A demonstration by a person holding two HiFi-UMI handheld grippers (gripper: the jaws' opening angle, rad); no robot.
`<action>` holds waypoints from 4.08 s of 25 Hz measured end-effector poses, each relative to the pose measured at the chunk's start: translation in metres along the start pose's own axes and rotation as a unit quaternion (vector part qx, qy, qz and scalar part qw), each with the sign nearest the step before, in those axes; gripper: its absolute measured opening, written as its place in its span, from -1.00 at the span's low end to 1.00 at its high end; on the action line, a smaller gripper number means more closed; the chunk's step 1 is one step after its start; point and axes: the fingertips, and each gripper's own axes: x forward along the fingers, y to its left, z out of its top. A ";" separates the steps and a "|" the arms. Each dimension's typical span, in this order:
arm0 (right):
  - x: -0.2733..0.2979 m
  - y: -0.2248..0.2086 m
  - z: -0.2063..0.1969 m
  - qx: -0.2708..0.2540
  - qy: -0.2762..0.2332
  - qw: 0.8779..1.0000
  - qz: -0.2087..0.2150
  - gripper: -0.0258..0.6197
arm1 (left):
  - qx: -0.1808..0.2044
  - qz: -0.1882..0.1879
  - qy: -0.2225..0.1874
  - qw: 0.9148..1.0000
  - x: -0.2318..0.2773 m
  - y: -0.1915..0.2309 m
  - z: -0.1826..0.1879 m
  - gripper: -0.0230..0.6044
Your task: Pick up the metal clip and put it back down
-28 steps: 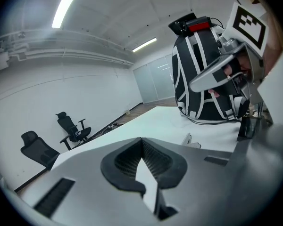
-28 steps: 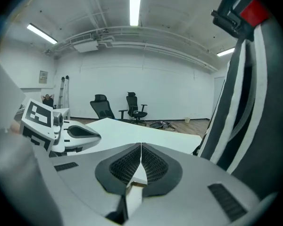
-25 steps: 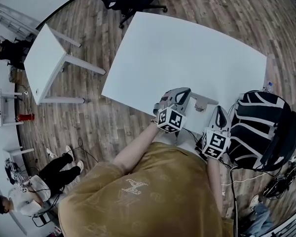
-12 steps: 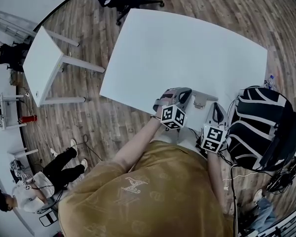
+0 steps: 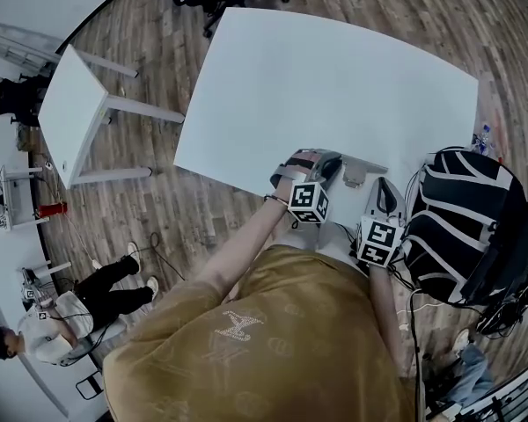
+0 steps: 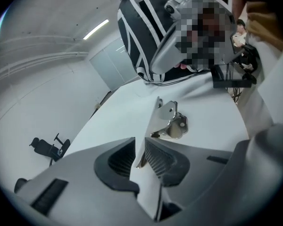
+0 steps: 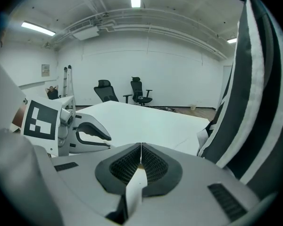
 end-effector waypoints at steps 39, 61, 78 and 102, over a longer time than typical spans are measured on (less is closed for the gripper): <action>0.002 0.003 -0.008 -0.013 0.010 1.000 0.014 -0.89 | 0.157 -0.021 0.026 0.987 0.025 -0.004 -0.005 -0.64; 0.012 0.002 -0.012 -0.013 0.024 0.999 0.024 -0.89 | 0.249 -0.051 -0.008 0.967 0.044 -0.004 0.027 -0.81; 0.013 -0.001 -0.007 -0.006 0.019 1.000 0.011 -0.89 | 0.271 -0.023 -0.011 0.962 0.052 -0.001 0.033 -0.90; 0.001 0.001 -0.003 -0.010 0.004 1.000 0.005 -0.89 | 0.101 -0.023 -0.001 0.995 0.032 0.005 0.020 -0.91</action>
